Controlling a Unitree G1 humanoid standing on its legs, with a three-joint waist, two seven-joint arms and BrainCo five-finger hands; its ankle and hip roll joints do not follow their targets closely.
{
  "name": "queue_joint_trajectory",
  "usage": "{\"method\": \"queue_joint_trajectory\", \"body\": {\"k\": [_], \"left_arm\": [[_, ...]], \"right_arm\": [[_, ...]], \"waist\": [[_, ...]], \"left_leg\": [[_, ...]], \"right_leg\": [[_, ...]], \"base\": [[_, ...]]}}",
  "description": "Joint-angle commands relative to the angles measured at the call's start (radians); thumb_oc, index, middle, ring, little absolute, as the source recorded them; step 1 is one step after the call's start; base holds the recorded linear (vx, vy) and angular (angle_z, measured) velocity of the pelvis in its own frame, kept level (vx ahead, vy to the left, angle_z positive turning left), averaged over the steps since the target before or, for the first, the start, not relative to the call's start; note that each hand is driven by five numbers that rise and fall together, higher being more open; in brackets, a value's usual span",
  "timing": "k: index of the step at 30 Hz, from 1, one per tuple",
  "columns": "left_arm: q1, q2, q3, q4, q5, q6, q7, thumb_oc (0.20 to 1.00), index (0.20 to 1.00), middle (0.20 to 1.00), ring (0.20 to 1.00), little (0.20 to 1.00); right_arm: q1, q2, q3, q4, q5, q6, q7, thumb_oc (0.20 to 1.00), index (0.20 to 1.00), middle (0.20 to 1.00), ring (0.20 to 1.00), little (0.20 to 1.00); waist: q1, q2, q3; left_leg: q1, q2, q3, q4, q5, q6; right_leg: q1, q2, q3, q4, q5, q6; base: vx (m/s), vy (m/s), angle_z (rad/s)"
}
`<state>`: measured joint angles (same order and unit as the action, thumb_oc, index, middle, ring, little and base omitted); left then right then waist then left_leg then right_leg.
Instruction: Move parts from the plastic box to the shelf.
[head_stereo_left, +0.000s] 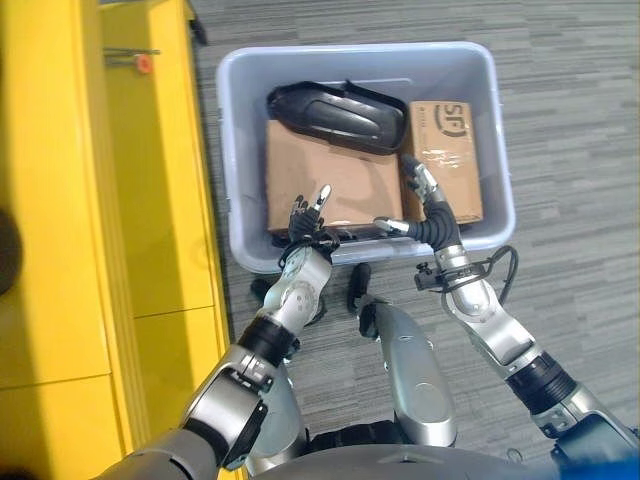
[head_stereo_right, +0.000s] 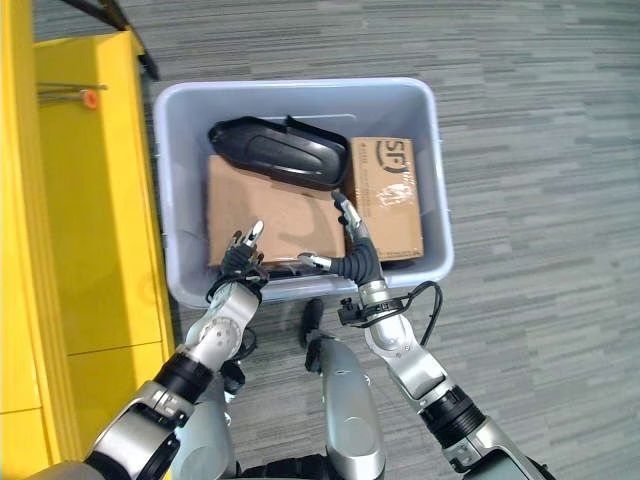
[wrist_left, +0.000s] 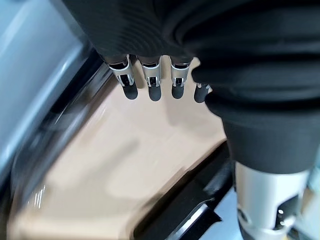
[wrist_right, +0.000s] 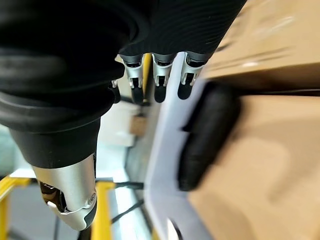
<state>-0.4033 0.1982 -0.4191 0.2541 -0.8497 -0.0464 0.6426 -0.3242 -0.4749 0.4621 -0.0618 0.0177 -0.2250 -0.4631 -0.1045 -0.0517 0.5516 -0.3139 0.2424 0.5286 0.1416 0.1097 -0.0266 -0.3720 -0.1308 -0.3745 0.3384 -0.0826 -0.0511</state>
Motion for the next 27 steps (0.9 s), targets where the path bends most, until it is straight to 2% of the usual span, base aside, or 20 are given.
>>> {"method": "queue_joint_trajectory", "body": {"k": [1,4,6,7,8,9,10,11,12,14,15,17,19,23,25,27], "left_arm": [[0.035,0.039,-0.029,-0.095,0.163,0.016,-0.134,1.000,1.000,1.000,1.000,1.000],[0.054,0.073,-0.047,-0.130,0.212,0.046,-0.197,1.000,1.000,1.000,1.000,1.000],[0.075,0.096,-0.063,-0.132,0.212,0.054,-0.210,1.000,1.000,1.000,1.000,1.000],[0.079,0.103,-0.068,-0.125,0.216,0.063,-0.231,1.000,1.000,1.000,1.000,1.000],[0.081,0.105,-0.069,-0.123,0.217,0.063,-0.238,1.000,1.000,1.000,1.000,1.000],[0.085,0.112,-0.075,-0.119,0.233,0.053,-0.262,1.000,1.000,1.000,1.000,1.000],[0.084,0.114,-0.077,-0.119,0.235,0.054,-0.264,1.000,1.000,1.000,1.000,1.000],[0.071,0.130,-0.084,-0.127,0.254,0.060,-0.278,1.000,1.000,1.000,1.000,1.000],[0.048,0.147,-0.087,-0.132,0.272,0.070,-0.295,1.000,1.000,1.000,1.000,1.000],[0.028,0.158,-0.086,-0.143,0.288,0.087,-0.308,1.000,1.000,1.000,1.000,1.000],[0.022,0.180,-0.078,-0.163,0.282,0.093,-0.311,1.000,1.000,1.000,1.000,1.000],[0.019,0.195,-0.065,-0.186,0.270,0.111,-0.329,1.000,1.000,1.000,1.000,1.000],[0.011,0.195,-0.070,-0.208,0.236,0.120,-0.315,1.000,1.000,1.000,1.000,1.000],[0.015,0.166,-0.097,-0.209,0.238,0.100,-0.315,1.000,1.000,1.000,1.000,1.000],[0.014,0.162,-0.105,-0.202,0.238,0.090,-0.317,1.000,1.000,1.000,1.000,1.000],[0.020,0.158,-0.118,-0.202,0.232,0.078,-0.331,1.000,1.000,1.000,1.000,1.000]], "right_arm": [[-0.075,-0.064,-0.033,-0.081,-0.175,-0.057,-0.116,1.000,1.000,1.000,1.000,1.000],[-0.126,-0.111,-0.046,-0.059,-0.163,-0.020,-0.142,1.000,1.000,1.000,1.000,1.000],[-0.152,-0.146,-0.063,-0.023,-0.151,0.007,-0.121,1.000,1.000,1.000,1.000,1.000],[-0.169,-0.165,-0.064,-0.003,-0.164,0.018,-0.118,1.000,1.000,1.000,1.000,1.000],[-0.170,-0.168,-0.065,0.003,-0.166,0.018,-0.117,1.000,1.000,1.000,1.000,1.000],[-0.170,-0.177,-0.070,0.033,-0.224,0.044,-0.109,1.000,1.000,1.000,1.000,1.000],[-0.173,-0.178,-0.069,0.039,-0.228,0.045,-0.111,1.000,1.000,1.000,1.000,1.000],[-0.197,-0.187,-0.067,0.067,-0.247,0.052,-0.121,1.000,1.000,1.000,1.000,1.000],[-0.225,-0.197,-0.066,0.082,-0.264,0.093,-0.119,1.000,1.000,1.000,1.000,1.000],[-0.251,-0.208,-0.067,0.097,-0.267,0.109,-0.115,1.000,1.000,1.000,1.000,1.000],[-0.296,-0.220,-0.071,0.122,-0.275,0.122,-0.083,1.000,1.000,1.000,1.000,1.000],[-0.364,-0.256,-0.060,0.139,-0.245,0.157,-0.048,1.000,1.000,1.000,1.000,1.000],[-0.445,-0.292,-0.037,0.158,-0.226,0.207,0.005,1.000,1.000,1.000,1.000,1.000],[-0.549,-0.316,0.028,0.251,-0.236,0.256,0.065,1.000,1.000,1.000,1.000,1.000],[-0.579,-0.326,0.048,0.282,-0.232,0.275,0.091,1.000,1.000,1.000,1.000,1.000],[-0.611,-0.336,0.089,0.356,-0.231,0.325,0.116,1.000,1.000,1.000,1.000,1.000]], "waist": [[0.038,-0.015,-0.032],[0.067,-0.025,-0.032],[0.086,-0.031,-0.032],[0.088,-0.031,-0.032],[0.087,-0.031,-0.032],[0.085,-0.029,-0.032],[0.085,-0.029,-0.032],[0.086,-0.031,-0.032],[0.081,-0.041,-0.032],[0.076,-0.048,-0.032],[0.088,-0.051,-0.032],[0.114,-0.055,-0.032],[0.127,-0.049,-0.032],[0.147,-0.029,-0.032],[0.149,-0.021,-0.032],[0.157,-0.004,-0.032]], "left_leg": [[0.045,-0.034,-0.061,0.129,-0.171,-0.054],[0.072,-0.048,-0.070,0.114,-0.184,-0.039],[0.095,-0.051,-0.084,0.119,-0.186,-0.028],[0.109,-0.060,-0.112,0.123,-0.197,-0.010],[0.111,-0.065,-0.123,0.123,-0.201,-0.005],[0.125,-0.077,-0.163,0.117,-0.209,0.011],[0.128,-0.078,-0.168,0.113,-0.209,0.012],[0.138,-0.078,-0.194,0.092,-0.212,0.014],[0.125,-0.079,-0.218,0.073,-0.193,0.024],[0.119,-0.079,-0.247,0.063,-0.196,0.025],[0.123,-0.054,-0.231,0.040,-0.178,0.007],[0.111,-0.039,-0.242,0.032,-0.155,-0.013],[0.095,-0.013,-0.228,0.015,-0.122,-0.040],[0.065,0.012,-0.233,-0.012,-0.076,-0.071],[0.054,0.017,-0.234,-0.021,-0.062,-0.079],[0.056,0.021,-0.245,-0.038,-0.061,-0.095]], "right_leg": [[0.085,0.043,0.043,-0.092,-0.031,0.105],[0.125,0.044,0.016,-0.067,-0.048,0.101],[0.125,0.049,0.006,0.055,-0.077,0.108],[0.088,0.036,0.046,0.184,-0.089,0.126],[0.075,0.031,0.063,0.214,-0.087,0.132],[0.059,-0.001,0.111,0.233,-0.075,0.148],[0.065,-0.005,0.117,0.218,-0.073,0.151],[0.096,-0.029,0.161,0.101,-0.039,0.170],[0.104,-0.046,0.216,-0.045,0.050,0.190],[0.114,-0.047,0.245,-0.134,0.092,0.203],[0.139,-0.053,0.200,-0.186,0.114,0.204],[0.155,-0.059,0.168,-0.206,0.120,0.207],[0.150,-0.057,0.125,-0.193,0.101,0.195],[0.134,-0.051,0.077,-0.175,0.070,0.172],[0.120,-0.048,0.065,-0.162,0.060,0.164],[0.110,-0.050,0.054,-0.128,0.022,0.163]], "base": [[-0.08,0.144,0.34],[-0.07,0.122,0.22],[0.02,0.084,0.22],[0.03,0.070,0.07],[0.11,-0.038,0.13],[0.10,-0.076,0.47],[0.11,-0.275,0.60],[-0.05,-0.471,0.56],[-0.05,-0.501,0.25],[-0.02,-0.400,0.75],[0.02,-0.460,1.04],[0.01,-0.300,0.36],[0.00,-0.158,-0.09],[0.00,-0.094,-0.07],[0.01,-0.061,0.01],[0.03,-0.071,0.09]]}}
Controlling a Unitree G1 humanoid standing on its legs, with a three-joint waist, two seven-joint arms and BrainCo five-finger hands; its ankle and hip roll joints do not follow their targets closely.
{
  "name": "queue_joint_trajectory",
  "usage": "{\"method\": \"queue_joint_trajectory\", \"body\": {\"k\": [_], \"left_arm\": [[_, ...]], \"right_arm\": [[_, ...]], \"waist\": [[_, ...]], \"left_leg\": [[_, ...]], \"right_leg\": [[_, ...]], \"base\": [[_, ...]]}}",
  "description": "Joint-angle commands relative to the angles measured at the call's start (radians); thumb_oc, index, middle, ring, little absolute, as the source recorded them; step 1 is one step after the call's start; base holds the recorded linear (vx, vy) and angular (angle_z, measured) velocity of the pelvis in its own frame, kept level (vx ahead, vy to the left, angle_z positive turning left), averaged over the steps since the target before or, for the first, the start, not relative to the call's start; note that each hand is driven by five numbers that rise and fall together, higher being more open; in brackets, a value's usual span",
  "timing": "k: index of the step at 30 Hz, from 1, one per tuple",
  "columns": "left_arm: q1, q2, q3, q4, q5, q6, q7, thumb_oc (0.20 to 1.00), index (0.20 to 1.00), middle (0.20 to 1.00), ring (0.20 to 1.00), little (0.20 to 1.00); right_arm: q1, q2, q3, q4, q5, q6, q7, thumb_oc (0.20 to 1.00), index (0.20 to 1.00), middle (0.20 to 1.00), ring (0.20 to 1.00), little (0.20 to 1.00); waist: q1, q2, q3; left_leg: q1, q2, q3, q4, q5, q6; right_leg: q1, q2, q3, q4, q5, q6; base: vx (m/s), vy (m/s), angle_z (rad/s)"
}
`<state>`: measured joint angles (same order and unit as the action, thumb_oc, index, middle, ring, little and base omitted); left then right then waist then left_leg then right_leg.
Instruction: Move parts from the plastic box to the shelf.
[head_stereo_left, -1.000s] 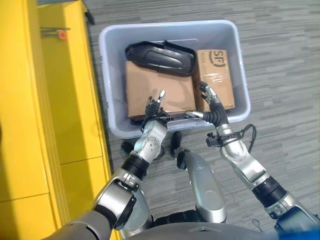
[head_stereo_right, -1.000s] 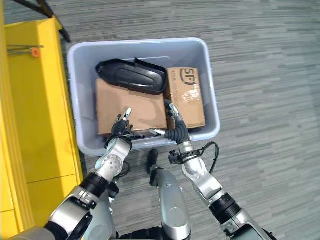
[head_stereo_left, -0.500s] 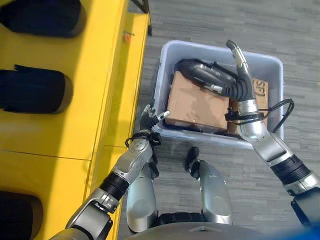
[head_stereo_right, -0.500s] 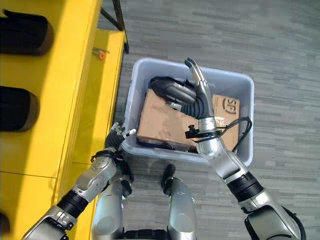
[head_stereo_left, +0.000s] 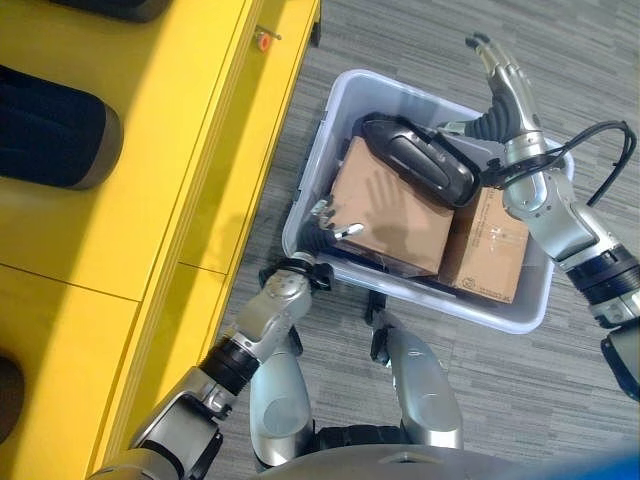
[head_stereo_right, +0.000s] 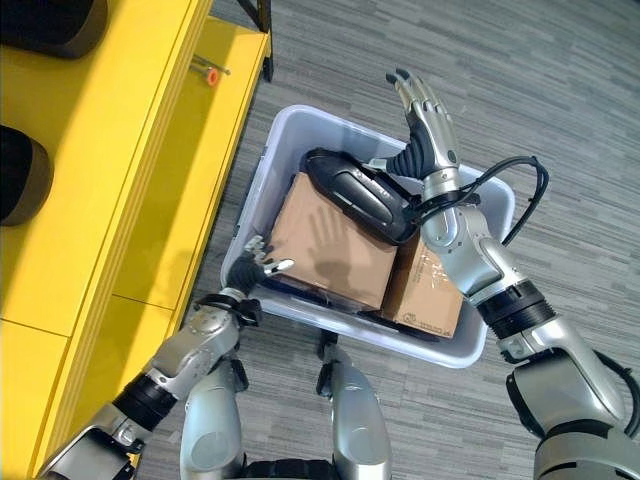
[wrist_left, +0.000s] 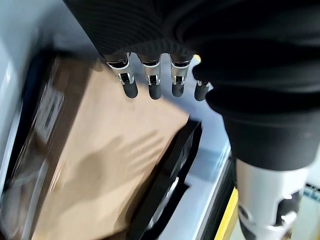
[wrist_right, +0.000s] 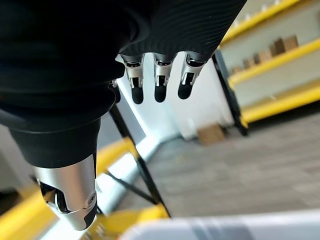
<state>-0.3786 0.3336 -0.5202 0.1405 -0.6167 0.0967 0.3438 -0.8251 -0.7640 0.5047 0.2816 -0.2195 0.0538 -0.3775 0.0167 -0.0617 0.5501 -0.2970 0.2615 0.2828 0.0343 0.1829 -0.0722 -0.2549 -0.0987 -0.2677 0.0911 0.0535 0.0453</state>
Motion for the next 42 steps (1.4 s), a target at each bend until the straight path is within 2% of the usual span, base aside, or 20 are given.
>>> {"method": "queue_joint_trajectory", "body": {"k": [1,6,12,17,21,22,34,35,38,40,42], "left_arm": [[-0.002,0.022,-0.017,-0.093,-0.004,-0.067,-0.044,1.000,1.000,1.000,1.000,1.000],[0.004,0.013,-0.035,-0.100,-0.009,-0.076,-0.054,1.000,1.000,1.000,1.000,1.000],[0.000,0.018,-0.036,-0.094,-0.025,-0.076,-0.061,1.000,1.000,1.000,1.000,1.000],[0.002,0.026,-0.039,-0.089,-0.020,-0.079,-0.069,1.000,1.000,1.000,1.000,1.000],[0.001,0.030,-0.036,-0.091,-0.026,-0.077,-0.062,1.000,1.000,1.000,1.000,1.000],[0.004,0.037,-0.026,-0.088,-0.029,-0.079,-0.064,1.000,1.000,1.000,1.000,1.000],[0.011,0.053,-0.003,-0.093,-0.031,-0.078,-0.086,1.000,1.000,1.000,1.000,1.000],[0.008,0.056,0.000,-0.110,-0.034,-0.077,-0.095,1.000,1.000,1.000,1.000,1.000],[0.005,0.054,0.000,-0.120,-0.037,-0.068,-0.094,1.000,1.000,1.000,1.000,1.000],[0.003,0.049,-0.007,-0.117,-0.040,-0.064,-0.082,1.000,1.000,1.000,1.000,1.000],[0.000,0.048,-0.010,-0.107,-0.048,-0.064,-0.079,1.000,1.000,1.000,1.000,1.000]], "right_arm": [[-0.120,-0.047,0.061,0.051,0.006,0.067,0.048,1.000,1.000,1.000,1.000,1.000],[-0.150,-0.034,0.121,0.221,0.019,0.058,0.104,1.000,1.000,1.000,1.000,1.000],[-0.177,0.000,0.182,0.362,0.006,0.040,0.157,1.000,1.000,1.000,1.000,1.000],[-0.187,0.037,0.209,0.444,0.035,0.083,0.185,1.000,1.000,1.000,1.000,1.000],[-0.161,0.051,0.204,0.476,0.058,0.117,0.161,1.000,1.000,1.000,1.000,1.000],[-0.136,0.068,0.175,0.509,0.084,0.169,0.155,1.000,1.000,1.000,1.000,1.000],[-0.074,0.096,0.095,0.608,0.178,0.253,0.105,1.000,1.000,1.000,1.000,1.000],[-0.101,0.089,0.082,0.641,0.165,0.322,0.092,1.000,1.000,1.000,1.000,1.000],[-0.117,0.086,0.076,0.680,0.141,0.364,0.096,1.000,1.000,1.000,1.000,1.000],[-0.126,0.089,0.075,0.729,0.221,0.338,0.095,1.000,1.000,1.000,1.000,1.000],[-0.133,0.098,0.070,0.751,0.307,0.327,0.154,1.000,1.000,1.000,1.000,1.000]], "waist": [[0.039,0.012,-0.030],[0.042,0.039,-0.030],[0.050,0.061,-0.030],[0.055,0.080,-0.030],[0.054,0.087,-0.030],[0.052,0.093,-0.030],[0.047,0.103,-0.030],[0.048,0.107,-0.030],[0.051,0.110,-0.030],[0.055,0.113,-0.030],[0.055,0.115,-0.030]], "left_leg": [[0.037,0.001,-0.003,0.063,-0.128,-0.050],[0.034,-0.007,-0.018,0.046,-0.112,-0.053],[0.012,-0.014,-0.035,0.040,-0.101,-0.053],[-0.009,-0.025,-0.032,0.022,-0.095,-0.050],[-0.021,-0.033,-0.032,0.026,-0.099,-0.046],[-0.040,-0.039,-0.032,0.046,-0.110,-0.040],[-0.144,-0.056,-0.022,0.146,-0.158,-0.019],[-0.200,-0.057,-0.024,0.214,-0.184,-0.013],[-0.252,-0.057,-0.033,0.280,-0.211,-0.006],[-0.311,-0.056,-0.048,0.361,-0.246,0.005],[-0.345,-0.055,-0.056,0.403,-0.268,0.012]], "right_leg": [[-0.016,-0.083,-0.056,0.129,-0.120,0.063],[-0.052,-0.075,-0.055,0.165,-0.139,0.044],[-0.088,-0.069,-0.053,0.184,-0.141,0.040],[-0.128,-0.070,-0.054,0.201,-0.143,0.042],[-0.145,-0.076,-0.052,0.213,-0.146,0.042],[-0.168,-0.083,-0.046,0.233,-0.149,0.042],[-0.275,-0.104,-0.030,0.298,-0.154,0.040],[-0.323,-0.111,-0.026,0.340,-0.163,0.032],[-0.367,-0.119,-0.022,0.391,-0.178,0.022],[-0.412,-0.128,-0.017,0.455,-0.202,0.010],[-0.437,-0.131,-0.009,0.486,-0.215,0.003]], "base": [[-0.02,-0.050,0.14],[0.01,-0.041,0.19],[0.01,-0.036,0.07],[0.00,0.003,0.01],[-0.01,0.012,0.01],[0.00,0.000,0.00],[0.00,0.001,0.00],[-0.04,-0.027,0.01],[-0.04,-0.016,0.06],[-0.01,-0.004,0.03],[0.01,0.004,-0.08]]}}
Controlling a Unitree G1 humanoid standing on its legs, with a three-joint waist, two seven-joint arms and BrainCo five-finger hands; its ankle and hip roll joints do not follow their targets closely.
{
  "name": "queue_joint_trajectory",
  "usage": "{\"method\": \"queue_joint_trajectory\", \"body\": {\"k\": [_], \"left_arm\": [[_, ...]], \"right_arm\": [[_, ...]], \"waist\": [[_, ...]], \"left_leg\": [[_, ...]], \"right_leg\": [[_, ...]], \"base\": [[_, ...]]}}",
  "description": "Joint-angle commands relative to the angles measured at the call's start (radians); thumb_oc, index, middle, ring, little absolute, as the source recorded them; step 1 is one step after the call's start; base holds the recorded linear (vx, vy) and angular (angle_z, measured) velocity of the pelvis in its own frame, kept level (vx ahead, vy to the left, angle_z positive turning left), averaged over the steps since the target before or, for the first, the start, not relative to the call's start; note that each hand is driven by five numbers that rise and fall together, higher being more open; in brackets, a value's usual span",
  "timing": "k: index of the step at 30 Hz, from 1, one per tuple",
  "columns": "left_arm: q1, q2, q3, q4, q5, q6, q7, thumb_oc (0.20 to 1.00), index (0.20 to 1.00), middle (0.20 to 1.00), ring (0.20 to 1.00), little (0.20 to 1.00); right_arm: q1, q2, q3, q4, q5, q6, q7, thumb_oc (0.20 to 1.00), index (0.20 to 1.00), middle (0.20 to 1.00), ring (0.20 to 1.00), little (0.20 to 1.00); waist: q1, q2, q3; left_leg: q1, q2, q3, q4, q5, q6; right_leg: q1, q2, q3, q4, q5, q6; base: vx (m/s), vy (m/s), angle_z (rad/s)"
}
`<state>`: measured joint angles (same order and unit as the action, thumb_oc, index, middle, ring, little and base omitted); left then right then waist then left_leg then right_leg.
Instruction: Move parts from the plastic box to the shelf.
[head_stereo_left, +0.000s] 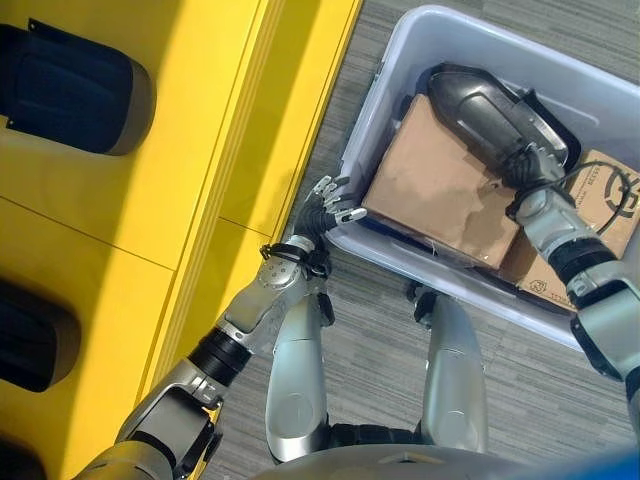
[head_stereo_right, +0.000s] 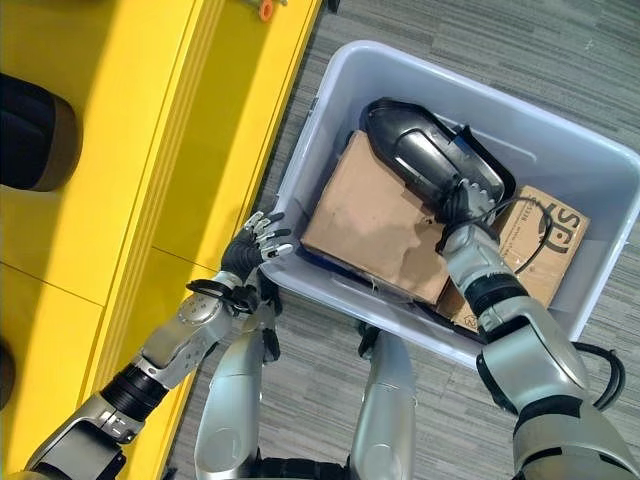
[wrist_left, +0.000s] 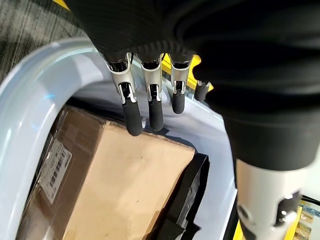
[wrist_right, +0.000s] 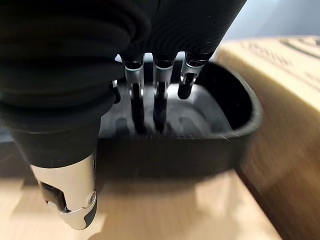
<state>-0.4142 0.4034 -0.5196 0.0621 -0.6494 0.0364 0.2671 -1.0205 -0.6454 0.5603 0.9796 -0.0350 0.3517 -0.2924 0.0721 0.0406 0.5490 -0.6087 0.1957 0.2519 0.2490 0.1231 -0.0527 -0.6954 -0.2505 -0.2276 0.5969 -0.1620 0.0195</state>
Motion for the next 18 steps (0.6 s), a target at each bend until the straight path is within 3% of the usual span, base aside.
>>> {"method": "queue_joint_trajectory", "body": {"k": [1,8,12,18], "left_arm": [[0.035,-0.022,-0.010,-0.027,-0.014,-0.004,-0.010,1.000,1.000,1.000,1.000,1.000],[0.051,-0.008,0.002,-0.068,-0.002,0.019,-0.010,1.000,1.000,1.000,1.000,1.000],[0.061,-0.006,0.014,-0.094,-0.002,0.031,0.006,1.000,1.000,1.000,1.000,1.000],[0.077,-0.021,0.017,-0.097,0.007,0.023,0.020,1.000,1.000,1.000,1.000,1.000]], "right_arm": [[0.063,-0.017,0.011,0.057,0.162,0.019,0.079,1.000,1.000,1.000,1.000,1.000],[0.090,-0.019,-0.041,-0.009,0.368,-0.025,0.189,1.000,1.000,1.000,1.000,1.000],[0.138,0.008,-0.101,-0.111,0.481,-0.007,0.281,1.000,1.000,1.000,1.000,1.000],[0.192,0.048,-0.139,-0.244,0.536,0.032,0.286,1.000,1.000,1.000,1.000,1.000]], "waist": [[0.000,0.014,-0.029],[-0.011,0.016,-0.029],[-0.019,0.011,-0.029],[-0.030,0.001,-0.029]], "left_leg": [[-0.038,0.009,-0.025,0.193,-0.211,-0.005],[-0.048,0.000,-0.026,0.203,-0.220,0.004],[-0.030,0.000,-0.017,0.196,-0.219,0.004],[0.004,0.005,-0.002,0.189,-0.220,0.002]], "right_leg": [[-0.001,0.023,-0.046,-0.017,-0.002,0.028],[-0.013,0.041,-0.019,-0.014,-0.007,0.023],[0.001,0.043,-0.011,-0.032,0.001,0.028],[0.031,0.048,-0.003,-0.039,-0.001,0.030]], "base": [[0.02,0.008,-0.07],[0.00,0.002,-0.01],[0.00,0.000,0.00],[0.00,0.010,-0.02]]}}
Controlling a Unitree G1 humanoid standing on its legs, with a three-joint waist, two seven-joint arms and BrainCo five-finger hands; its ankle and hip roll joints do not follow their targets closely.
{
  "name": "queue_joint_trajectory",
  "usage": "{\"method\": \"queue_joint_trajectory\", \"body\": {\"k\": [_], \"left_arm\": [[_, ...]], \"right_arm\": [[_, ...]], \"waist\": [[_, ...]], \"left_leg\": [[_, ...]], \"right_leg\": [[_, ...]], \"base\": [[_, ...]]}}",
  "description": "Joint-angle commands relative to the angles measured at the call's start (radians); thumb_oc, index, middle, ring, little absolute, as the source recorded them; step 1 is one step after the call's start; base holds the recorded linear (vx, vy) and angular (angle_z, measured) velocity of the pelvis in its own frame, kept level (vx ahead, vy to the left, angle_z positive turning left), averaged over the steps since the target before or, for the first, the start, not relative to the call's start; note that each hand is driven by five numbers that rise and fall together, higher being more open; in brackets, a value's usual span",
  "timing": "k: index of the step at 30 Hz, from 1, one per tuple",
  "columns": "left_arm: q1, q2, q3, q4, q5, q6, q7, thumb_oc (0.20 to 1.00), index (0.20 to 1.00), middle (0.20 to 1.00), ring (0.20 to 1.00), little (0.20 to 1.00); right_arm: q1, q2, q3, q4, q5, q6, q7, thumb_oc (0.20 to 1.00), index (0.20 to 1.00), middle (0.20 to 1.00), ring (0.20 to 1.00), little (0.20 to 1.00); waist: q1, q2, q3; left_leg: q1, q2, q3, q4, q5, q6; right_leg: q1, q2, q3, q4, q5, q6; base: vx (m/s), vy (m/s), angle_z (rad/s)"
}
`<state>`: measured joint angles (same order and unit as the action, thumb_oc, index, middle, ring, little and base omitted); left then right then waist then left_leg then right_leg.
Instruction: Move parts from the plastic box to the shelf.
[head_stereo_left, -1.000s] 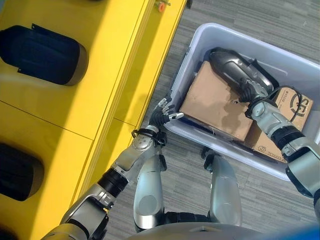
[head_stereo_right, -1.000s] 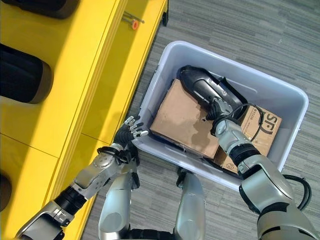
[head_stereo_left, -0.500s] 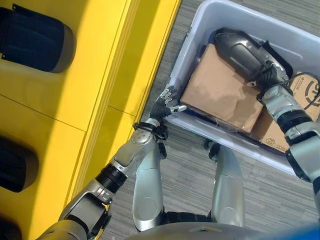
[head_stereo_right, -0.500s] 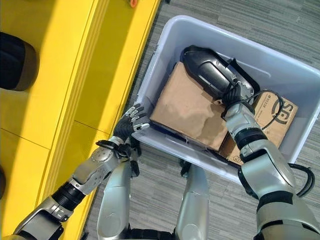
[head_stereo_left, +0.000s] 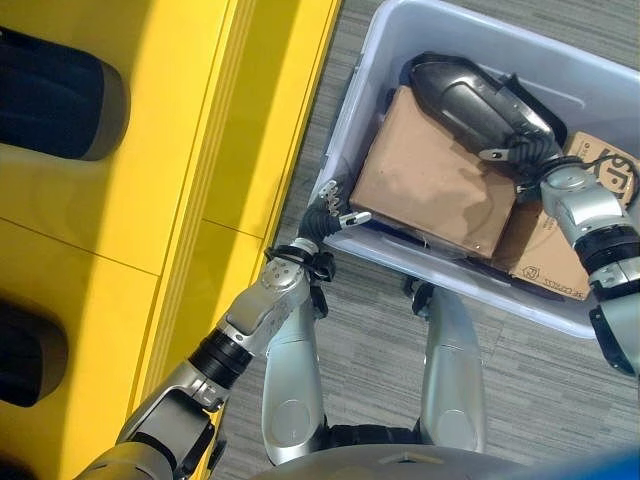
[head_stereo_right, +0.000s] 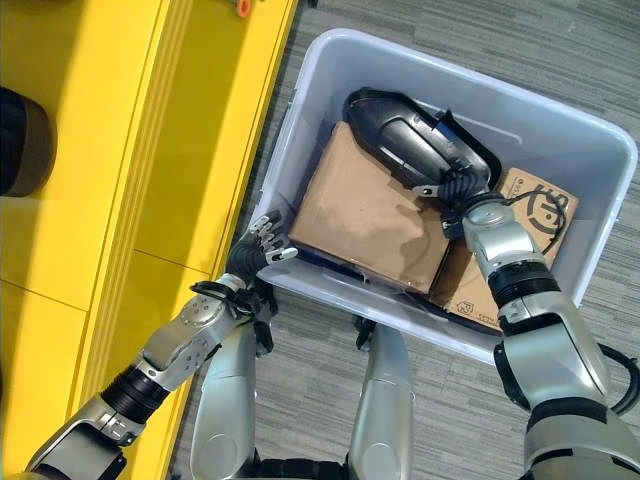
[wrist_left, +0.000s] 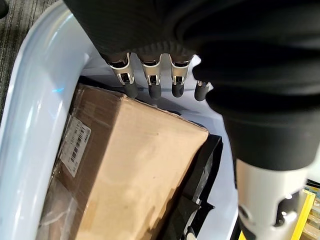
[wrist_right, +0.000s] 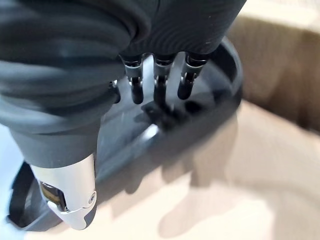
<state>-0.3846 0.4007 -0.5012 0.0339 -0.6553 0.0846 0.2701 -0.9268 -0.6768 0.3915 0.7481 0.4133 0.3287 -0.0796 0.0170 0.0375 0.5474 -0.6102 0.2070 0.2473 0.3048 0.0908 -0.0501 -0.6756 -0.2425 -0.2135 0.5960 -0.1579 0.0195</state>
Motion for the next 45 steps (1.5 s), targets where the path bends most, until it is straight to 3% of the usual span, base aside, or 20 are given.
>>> {"method": "queue_joint_trajectory", "body": {"k": [1,11,17,23,29,34,40,42,44,45], "left_arm": [[0.049,-0.022,-0.001,-0.071,0.016,-0.025,0.022,1.000,1.000,1.000,1.000,1.000],[0.043,-0.045,-0.010,-0.060,0.025,-0.036,0.051,1.000,1.000,1.000,1.000,1.000],[0.024,-0.051,-0.022,-0.040,0.025,-0.037,0.060,1.000,1.000,1.000,1.000,1.000],[0.018,-0.050,-0.028,-0.037,0.027,-0.048,0.059,1.000,1.000,1.000,1.000,1.000],[0.014,-0.052,-0.032,-0.037,0.035,-0.067,0.058,1.000,1.000,1.000,1.000,1.000],[0.007,-0.050,-0.024,-0.062,0.055,-0.129,0.058,1.000,1.000,1.000,1.000,1.000],[-0.001,-0.046,-0.011,-0.142,0.102,-0.181,0.039,1.000,1.000,1.000,1.000,1.000],[-0.009,-0.042,-0.008,-0.176,0.127,-0.214,0.039,1.000,1.000,1.000,1.000,1.000],[-0.012,-0.040,-0.004,-0.200,0.134,-0.224,0.045,1.000,1.000,1.000,1.000,1.000],[-0.016,-0.041,0.006,-0.235,0.138,-0.235,0.064,1.000,1.000,1.000,1.000,1.000]], "right_arm": [[0.108,0.086,0.023,-0.032,0.093,0.059,0.069,1.000,1.000,1.000,1.000,1.000],[0.167,0.131,-0.001,-0.181,0.125,0.103,0.076,1.000,1.000,1.000,1.000,1.000],[0.157,0.149,0.024,-0.197,0.159,0.162,0.112,1.000,1.000,1.000,1.000,1.000],[0.144,0.165,0.026,-0.178,0.220,0.148,0.074,1.000,1.000,1.000,1.000,1.000],[0.160,0.193,0.010,-0.170,0.408,0.164,0.030,1.000,1.000,1.000,1.000,1.000],[0.193,0.211,-0.016,-0.200,0.442,0.140,0.010,1.000,1.000,1.000,1.000,1.000],[0.222,0.226,-0.038,-0.274,0.501,0.001,0.014,1.000,1.000,1.000,1.000,1.000],[0.240,0.236,-0.048,-0.352,0.459,-0.108,-0.025,1.000,1.000,1.000,1.000,1.000],[0.253,0.238,-0.056,-0.401,0.431,-0.154,-0.054,1.000,1.000,1.000,1.000,1.000],[0.280,0.247,-0.067,-0.498,0.340,-0.227,-0.103,1.000,1.000,1.000,1.000,1.000]], "waist": [[0.023,0.002,-0.027],[0.007,-0.011,-0.027],[0.007,-0.014,-0.027],[0.009,-0.010,-0.027],[0.006,-0.009,-0.027],[-0.002,-0.010,-0.027],[-0.010,-0.010,-0.027],[-0.017,-0.011,-0.027],[-0.021,-0.012,-0.027],[-0.032,-0.015,-0.027]], "left_leg": [[0.010,-0.005,0.005,0.132,-0.188,-0.001],[0.048,-0.009,0.011,0.116,-0.180,-0.004],[0.058,-0.009,0.014,0.107,-0.174,-0.007],[0.056,-0.009,0.013,0.109,-0.174,-0.007],[0.067,-0.008,0.017,0.103,-0.170,-0.009],[0.077,-0.006,0.023,0.095,-0.168,-0.010],[0.092,-0.006,0.025,0.090,-0.168,-0.009],[0.099,-0.007,0.025,0.088,-0.169,-0.009],[0.103,-0.008,0.026,0.086,-0.170,-0.008],[0.107,-0.009,0.027,0.084,-0.171,-0.006]], "right_leg": [[0.015,0.040,-0.016,-0.037,-0.006,0.030],[0.046,0.054,-0.007,-0.039,-0.010,0.030],[0.054,0.056,-0.008,-0.049,-0.004,0.031],[0.054,0.056,-0.008,-0.050,-0.003,0.030],[0.062,0.061,-0.005,-0.053,-0.002,0.028],[0.068,0.062,-0.001,-0.062,0.000,0.029],[0.079,0.062,0.001,-0.069,0.002,0.028],[0.085,0.062,0.002,-0.071,0.003,0.030],[0.089,0.061,0.004,-0.072,0.002,0.031],[0.088,0.064,0.010,-0.073,0.004,0.032]], "base": [[0.01,0.031,-0.09],[0.01,0.010,-0.02],[0.00,0.000,0.00],[0.00,0.000,0.00],[0.00,0.000,0.00],[0.00,0.000,0.00],[0.00,0.000,0.00],[0.00,0.000,0.00],[0.01,0.002,-0.04],[0.01,0.006,-0.05]]}}
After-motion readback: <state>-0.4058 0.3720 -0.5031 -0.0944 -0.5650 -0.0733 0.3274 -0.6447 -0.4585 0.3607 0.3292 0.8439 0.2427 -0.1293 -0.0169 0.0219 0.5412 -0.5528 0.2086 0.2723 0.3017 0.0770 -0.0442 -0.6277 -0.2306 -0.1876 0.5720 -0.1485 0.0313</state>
